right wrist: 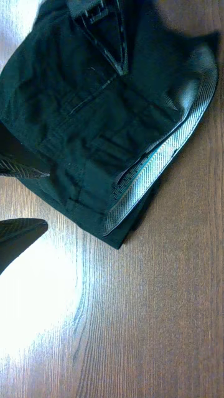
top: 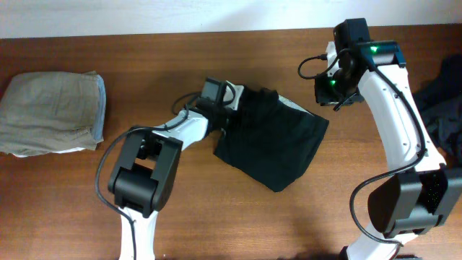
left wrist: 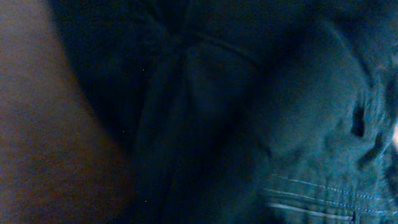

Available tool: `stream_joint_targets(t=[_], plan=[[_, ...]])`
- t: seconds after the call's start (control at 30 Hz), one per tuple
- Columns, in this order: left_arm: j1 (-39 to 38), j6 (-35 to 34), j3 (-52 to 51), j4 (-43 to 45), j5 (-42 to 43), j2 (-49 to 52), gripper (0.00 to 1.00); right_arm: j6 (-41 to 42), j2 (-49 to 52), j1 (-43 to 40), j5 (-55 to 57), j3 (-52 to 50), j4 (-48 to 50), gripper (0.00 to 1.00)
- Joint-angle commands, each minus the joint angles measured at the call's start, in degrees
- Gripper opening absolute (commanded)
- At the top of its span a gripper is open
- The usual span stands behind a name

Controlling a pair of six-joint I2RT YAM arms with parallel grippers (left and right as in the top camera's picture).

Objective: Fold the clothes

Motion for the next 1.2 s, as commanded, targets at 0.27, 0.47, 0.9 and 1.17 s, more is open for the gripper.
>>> stream_joint_targets(t=[0.27,0.47,0.9,1.17], plan=[[11.1,-1.1,4.1,-8.9,-4.2,-9.0,0.00,0.2,-0.8,-0.3,1.6,0.9,-1.1,0.25],[28.2,1.2,4.1,-13.7,-13.7,-23.6,0.00,0.2,-0.8,-0.3,1.6,0.9,-1.1,0.25],[51.1,1.6,4.2,-12.5,-12.4,-30.4,0.00,0.2,-0.8,-0.3,1.6,0.9,-1.5,0.25],[51.3,1.8,4.2,-10.6,-10.0,-30.4,0.00,0.2,-0.8,-0.3,1.6,0.9,-1.5,0.25]])
